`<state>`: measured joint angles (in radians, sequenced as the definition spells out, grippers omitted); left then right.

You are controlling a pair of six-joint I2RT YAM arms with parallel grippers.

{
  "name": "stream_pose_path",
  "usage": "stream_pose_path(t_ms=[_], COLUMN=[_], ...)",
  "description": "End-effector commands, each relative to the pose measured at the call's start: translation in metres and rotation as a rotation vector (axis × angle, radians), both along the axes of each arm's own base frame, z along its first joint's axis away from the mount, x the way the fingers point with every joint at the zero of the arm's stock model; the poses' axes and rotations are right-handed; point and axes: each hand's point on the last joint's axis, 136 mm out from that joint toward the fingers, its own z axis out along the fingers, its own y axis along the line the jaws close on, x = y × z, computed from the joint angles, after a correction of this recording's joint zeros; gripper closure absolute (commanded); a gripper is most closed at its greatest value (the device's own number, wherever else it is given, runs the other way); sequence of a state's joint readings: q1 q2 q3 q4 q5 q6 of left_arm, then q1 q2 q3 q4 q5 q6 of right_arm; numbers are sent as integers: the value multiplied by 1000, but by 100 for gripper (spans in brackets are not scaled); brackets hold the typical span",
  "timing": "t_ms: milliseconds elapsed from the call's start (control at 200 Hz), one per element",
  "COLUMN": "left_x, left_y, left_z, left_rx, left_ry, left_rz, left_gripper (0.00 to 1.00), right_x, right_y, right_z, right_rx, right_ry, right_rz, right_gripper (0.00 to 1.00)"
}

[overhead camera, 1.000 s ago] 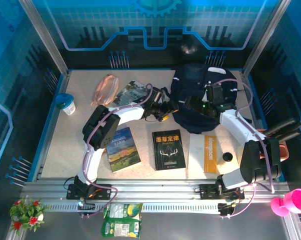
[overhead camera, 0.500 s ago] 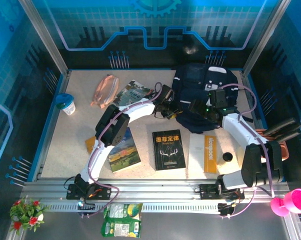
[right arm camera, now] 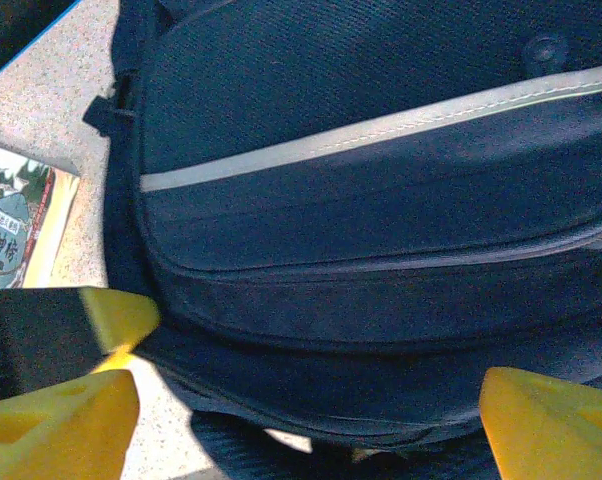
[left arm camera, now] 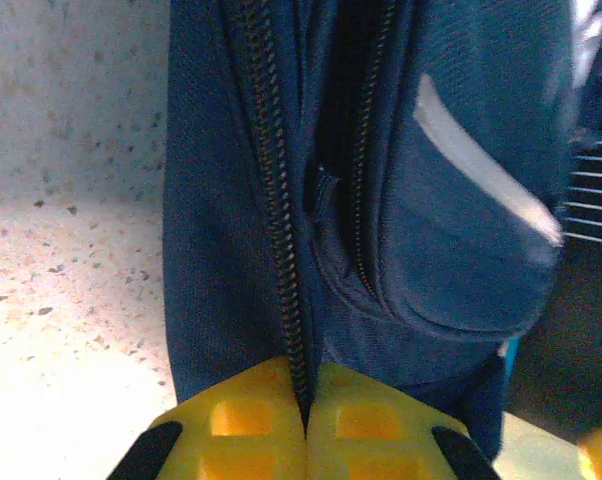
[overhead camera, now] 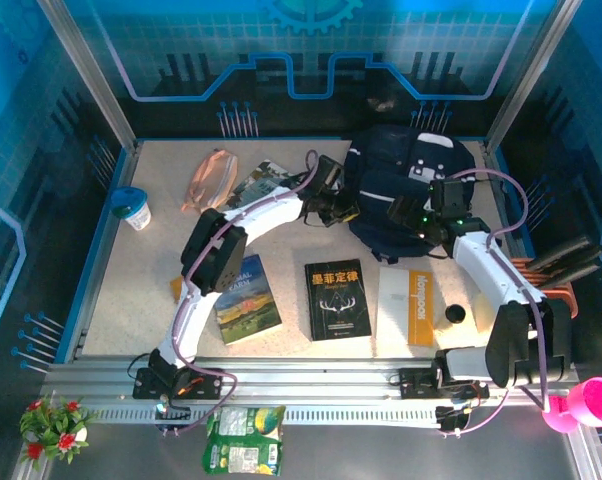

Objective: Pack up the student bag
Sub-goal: Move the student bag to the top-center of the table.

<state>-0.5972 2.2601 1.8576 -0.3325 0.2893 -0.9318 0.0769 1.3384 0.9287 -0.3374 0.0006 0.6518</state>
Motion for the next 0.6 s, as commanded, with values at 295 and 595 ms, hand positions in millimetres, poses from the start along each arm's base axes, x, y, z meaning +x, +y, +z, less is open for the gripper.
stream_pose_path(t_ms=[295,595], left_x=[25,43], left_y=[124,214], left_z=[128,82], left_rx=[-9,205], left_ry=[-269,-237], left_rz=[79,157], left_gripper=[100,90], right_x=[-1,21], right_y=[-9,7], right_z=[-2,-34], right_rx=[28,148], right_ry=[30,107], right_rz=[-42,-51], right_gripper=[11,13])
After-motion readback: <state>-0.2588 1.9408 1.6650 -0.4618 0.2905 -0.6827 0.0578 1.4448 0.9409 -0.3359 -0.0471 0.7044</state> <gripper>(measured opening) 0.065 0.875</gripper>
